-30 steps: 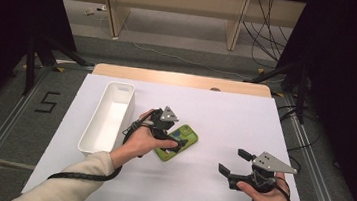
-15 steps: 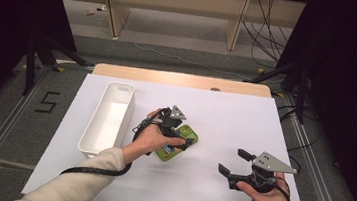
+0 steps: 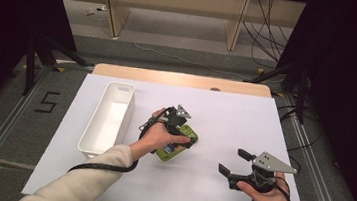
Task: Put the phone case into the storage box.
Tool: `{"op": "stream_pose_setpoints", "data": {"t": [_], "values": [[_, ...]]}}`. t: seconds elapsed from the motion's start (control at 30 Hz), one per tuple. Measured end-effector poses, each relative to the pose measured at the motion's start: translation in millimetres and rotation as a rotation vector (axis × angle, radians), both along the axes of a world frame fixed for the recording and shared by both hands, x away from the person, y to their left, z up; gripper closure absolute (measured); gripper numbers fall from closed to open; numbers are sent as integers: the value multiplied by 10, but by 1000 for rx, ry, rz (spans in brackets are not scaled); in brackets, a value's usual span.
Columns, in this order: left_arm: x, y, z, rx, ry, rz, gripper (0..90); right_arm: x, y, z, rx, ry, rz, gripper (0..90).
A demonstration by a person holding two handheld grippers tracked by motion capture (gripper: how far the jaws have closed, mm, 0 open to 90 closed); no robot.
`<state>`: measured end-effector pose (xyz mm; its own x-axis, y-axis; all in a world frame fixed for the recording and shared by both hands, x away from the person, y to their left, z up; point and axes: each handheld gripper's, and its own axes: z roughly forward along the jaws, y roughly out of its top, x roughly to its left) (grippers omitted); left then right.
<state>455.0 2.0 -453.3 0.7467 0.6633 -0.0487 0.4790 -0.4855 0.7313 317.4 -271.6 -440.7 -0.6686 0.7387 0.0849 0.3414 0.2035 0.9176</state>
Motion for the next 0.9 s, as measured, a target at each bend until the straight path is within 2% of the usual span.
{"op": "stream_pose_setpoints", "data": {"t": [0.5,0.9], "values": [[143,-130,-156,50,17,19,30,0,2,-2,-1,1,4,124],[215,-162,-233,88,45,22,30,4,7,-8,1,0,5,124]]}}
